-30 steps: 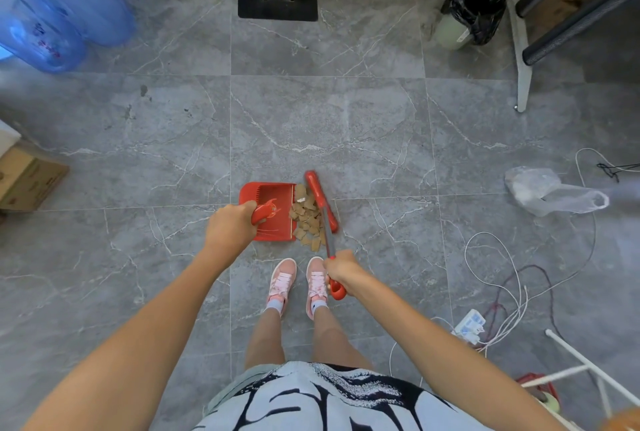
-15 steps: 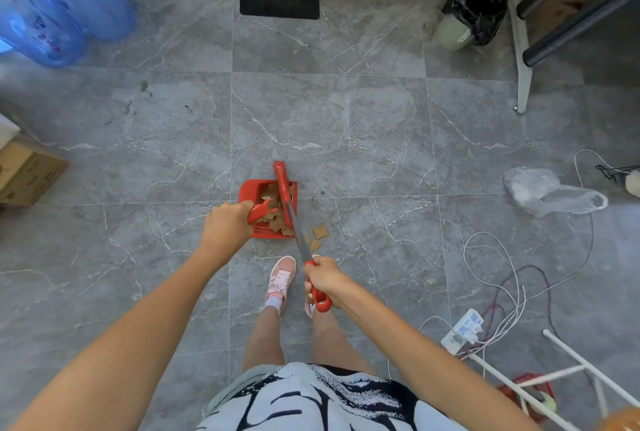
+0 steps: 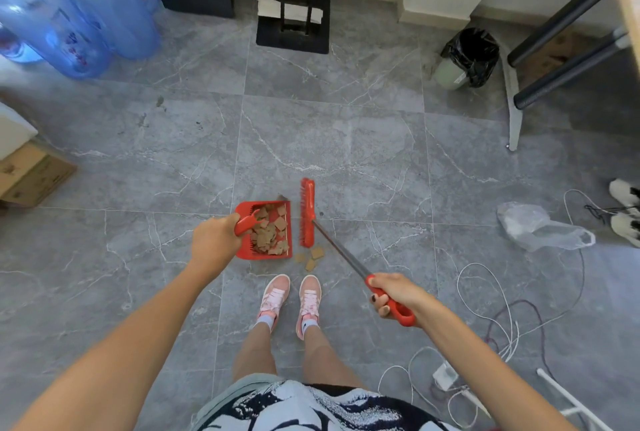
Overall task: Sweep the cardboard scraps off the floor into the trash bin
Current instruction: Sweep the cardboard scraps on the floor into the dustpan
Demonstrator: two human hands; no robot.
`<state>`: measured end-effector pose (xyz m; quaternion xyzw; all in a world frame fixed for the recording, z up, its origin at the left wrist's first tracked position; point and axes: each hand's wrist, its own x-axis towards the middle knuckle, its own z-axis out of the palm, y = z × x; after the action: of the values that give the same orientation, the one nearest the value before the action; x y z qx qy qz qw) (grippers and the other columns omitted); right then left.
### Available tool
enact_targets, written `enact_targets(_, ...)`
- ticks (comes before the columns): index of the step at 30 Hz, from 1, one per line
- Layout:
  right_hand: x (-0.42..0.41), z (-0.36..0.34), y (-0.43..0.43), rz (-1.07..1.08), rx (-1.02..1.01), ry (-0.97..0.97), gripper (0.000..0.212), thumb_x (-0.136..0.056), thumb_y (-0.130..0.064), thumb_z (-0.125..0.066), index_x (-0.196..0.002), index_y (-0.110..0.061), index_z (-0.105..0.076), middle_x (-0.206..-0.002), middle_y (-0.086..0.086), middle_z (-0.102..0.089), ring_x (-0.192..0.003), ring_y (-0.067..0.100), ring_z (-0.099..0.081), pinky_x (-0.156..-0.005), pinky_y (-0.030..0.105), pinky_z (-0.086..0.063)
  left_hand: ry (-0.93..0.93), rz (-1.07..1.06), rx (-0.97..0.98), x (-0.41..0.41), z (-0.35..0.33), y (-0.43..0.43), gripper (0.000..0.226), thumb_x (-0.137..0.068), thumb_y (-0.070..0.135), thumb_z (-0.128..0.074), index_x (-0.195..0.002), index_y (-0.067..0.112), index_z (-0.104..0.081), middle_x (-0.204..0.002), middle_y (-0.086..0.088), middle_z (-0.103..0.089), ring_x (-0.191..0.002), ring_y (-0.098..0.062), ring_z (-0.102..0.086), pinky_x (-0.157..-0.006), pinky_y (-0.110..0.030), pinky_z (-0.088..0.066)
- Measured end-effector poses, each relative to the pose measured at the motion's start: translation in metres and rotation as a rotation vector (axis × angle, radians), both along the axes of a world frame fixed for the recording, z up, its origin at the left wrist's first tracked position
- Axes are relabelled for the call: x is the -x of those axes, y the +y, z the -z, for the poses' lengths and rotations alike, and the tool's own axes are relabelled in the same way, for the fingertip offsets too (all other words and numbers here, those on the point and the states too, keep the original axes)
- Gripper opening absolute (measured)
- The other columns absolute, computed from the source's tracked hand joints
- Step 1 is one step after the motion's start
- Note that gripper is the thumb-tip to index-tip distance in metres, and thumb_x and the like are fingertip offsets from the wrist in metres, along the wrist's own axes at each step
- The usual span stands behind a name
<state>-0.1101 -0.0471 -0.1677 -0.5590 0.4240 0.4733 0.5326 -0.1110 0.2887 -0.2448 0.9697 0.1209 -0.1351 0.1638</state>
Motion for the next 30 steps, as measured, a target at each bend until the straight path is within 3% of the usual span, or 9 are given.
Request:
enact_targets(6,-0.018,-0.011,-0.030,-0.048,0.077,0.007,0.024,-0.097,-0.004,-0.041,-0.074,-0.011,-0.043,-0.063,0.009,-0.040,-0.025,0.005,-0.037,-0.028,0.011,-0.030,0.000,-0.150,0.026,0.016,-0.016,0.012,0.023,-0.087,0.040,-0.065,-0.085,0.018,-0.072,-0.068,-0.009,-0.069,-0.064,-0.034,-0.064,-0.055,-0.033,-0.046)
enact_targets(10,-0.030,-0.013,-0.029,-0.138,0.137,-0.007,0.019,-0.096,-0.004,-0.041,-0.078,-0.010,-0.044,-0.064,0.009,-0.039,-0.025,0.006,-0.038,-0.029,0.012,-0.032,0.016,-0.286,-0.002,0.019,-0.022,0.030,0.034,-0.087,0.046,-0.063,-0.081,0.013,-0.068,-0.072,-0.016,-0.069,-0.070,-0.040,-0.065,-0.057,-0.034,-0.043)
enact_targets(16,-0.045,-0.005,0.006,-0.507,0.279,-0.135,0.012,-0.095,-0.003,-0.038,-0.099,-0.005,-0.049,-0.057,0.008,-0.040,-0.036,0.012,-0.041,-0.033,0.015,-0.035,0.013,-0.388,0.004,0.032,-0.028,0.046,0.033,-0.087,0.044,-0.063,-0.083,0.013,-0.069,-0.077,-0.017,-0.070,-0.074,-0.041,-0.065,-0.057,-0.033,-0.039)
enact_targets(21,-0.075,0.027,0.048,-0.910,0.444,-0.291,0.016,-0.092,-0.008,-0.042,-0.101,-0.004,-0.054,-0.057,0.010,-0.048,-0.044,0.019,-0.044,-0.041,0.027,-0.035,0.016,-0.478,0.031,0.041,-0.030,0.050,0.033,-0.087,0.042,-0.064,-0.079,0.010,-0.066,-0.075,-0.020,-0.068,-0.074,-0.042,-0.063,-0.059,-0.033,-0.036)
enact_targets(24,-0.090,0.047,0.069,-1.110,0.537,-0.389,0.017,-0.092,-0.004,-0.043,-0.103,-0.007,-0.055,-0.075,0.014,-0.054,-0.057,0.027,-0.054,-0.046,0.031,-0.044,0.001,-0.516,0.031,0.046,-0.029,0.056,0.032,-0.086,0.040,-0.066,-0.077,0.010,-0.066,-0.071,-0.019,-0.067,-0.070,-0.041,-0.061,-0.057,-0.034,-0.037)
enact_targets(28,-0.103,0.067,0.077,-1.386,0.626,-0.445,0.035,-0.094,-0.003,-0.039,-0.126,-0.003,-0.054,-0.119,0.018,-0.059,-0.106,0.035,-0.061,-0.071,0.035,-0.049,-0.024,-0.533,-0.007,0.056,-0.029,0.062,0.029,-0.084,0.042,-0.068,-0.076,0.014,-0.066,-0.071,-0.019,-0.067,-0.071,-0.043,-0.062,-0.058,-0.037,-0.043)
enact_targets(30,-0.101,0.075,0.070,-1.474,0.644,-0.447,0.036,-0.095,-0.005,-0.039,-0.128,-0.003,-0.052,-0.127,0.018,-0.057,-0.113,0.035,-0.059,-0.082,0.040,-0.052,-0.037,-0.532,-0.015,0.062,-0.030,0.062,0.030,-0.084,0.042,-0.069,-0.076,0.013,-0.065,-0.069,-0.018,-0.067,-0.070,-0.042,-0.062,-0.057,-0.036,-0.042)
